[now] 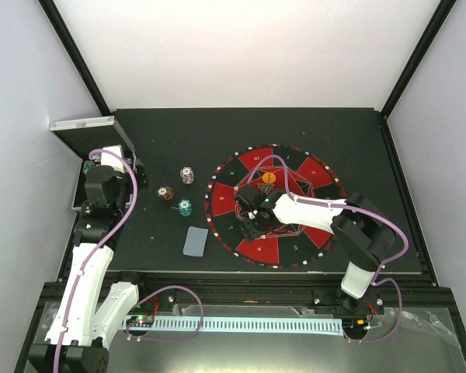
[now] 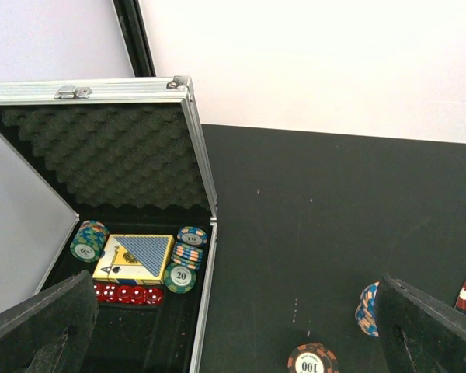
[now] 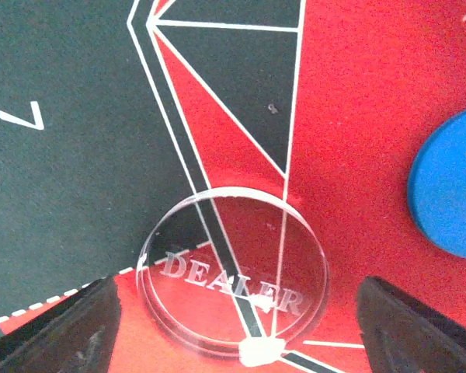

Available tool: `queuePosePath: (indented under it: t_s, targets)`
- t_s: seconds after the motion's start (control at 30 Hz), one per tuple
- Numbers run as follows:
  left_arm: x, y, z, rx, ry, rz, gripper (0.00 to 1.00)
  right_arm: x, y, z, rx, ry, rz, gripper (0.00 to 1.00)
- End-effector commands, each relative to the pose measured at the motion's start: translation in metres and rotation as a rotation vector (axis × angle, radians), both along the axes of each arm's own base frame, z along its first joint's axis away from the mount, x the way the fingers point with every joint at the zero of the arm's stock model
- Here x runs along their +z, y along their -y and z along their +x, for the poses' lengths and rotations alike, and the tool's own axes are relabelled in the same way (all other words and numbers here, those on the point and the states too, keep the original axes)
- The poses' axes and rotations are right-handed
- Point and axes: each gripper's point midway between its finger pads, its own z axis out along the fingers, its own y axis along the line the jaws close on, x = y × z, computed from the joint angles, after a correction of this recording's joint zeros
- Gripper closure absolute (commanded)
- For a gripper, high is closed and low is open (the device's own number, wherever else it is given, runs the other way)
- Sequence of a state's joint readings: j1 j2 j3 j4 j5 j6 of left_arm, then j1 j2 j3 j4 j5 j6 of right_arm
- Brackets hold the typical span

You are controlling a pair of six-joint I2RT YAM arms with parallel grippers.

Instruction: Distribute texas hold em gaming equipment

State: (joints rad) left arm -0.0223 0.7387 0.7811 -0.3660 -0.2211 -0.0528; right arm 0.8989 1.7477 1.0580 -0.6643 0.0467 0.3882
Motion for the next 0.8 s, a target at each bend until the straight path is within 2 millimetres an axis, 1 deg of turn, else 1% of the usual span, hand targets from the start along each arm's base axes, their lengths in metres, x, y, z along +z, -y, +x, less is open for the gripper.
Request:
queuePosePath:
  t_s: [0.0, 0.07, 0.17, 0.23, 0.3, 0.4, 0.53, 0.7, 0.77]
  targets:
    - [0.009, 0.001, -0.001, -0.003, 0.032, -0.005, 0.01, 0.015, 0.005, 0.006, -0.015, 0.043, -0.014, 0.12]
    - [0.009, 0.001, -0.001, -0.003, 0.033, -0.004, 0.01, 0.029, 0.007, 0.015, -0.023, 0.081, -0.017, 0.08]
    - [0.01, 0.001, -0.001, -0.003, 0.035, -0.004, 0.01, 0.05, 0.01, 0.036, -0.057, 0.137, 0.003, 0.06]
    - [0.01, 0.001, -0.002, -0.001, 0.035, -0.004, 0.01, 0.056, 0.014, 0.053, -0.094, 0.154, 0.018, 0.07]
    - [0.009, 0.001, -0.002, 0.0, 0.034, -0.004, 0.01, 0.058, 0.017, 0.071, -0.128, 0.163, 0.023, 0.08]
    - [0.009, 0.001, -0.002, 0.0, 0.034, -0.005, 0.01, 0.056, 0.022, 0.098, -0.181, 0.171, 0.037, 0.1]
    - [0.009, 0.001, -0.002, -0.002, 0.038, -0.005, 0.01, 0.048, 0.022, 0.127, -0.239, 0.171, 0.063, 0.1]
    - [0.009, 0.002, -0.002, -0.007, 0.037, -0.006, 0.01, 0.035, 0.021, 0.149, -0.266, 0.152, 0.081, 0.1]
    - [0.008, 0.002, -0.002, -0.007, 0.035, -0.007, 0.01, 0.024, 0.023, 0.154, -0.262, 0.142, 0.058, 0.1]
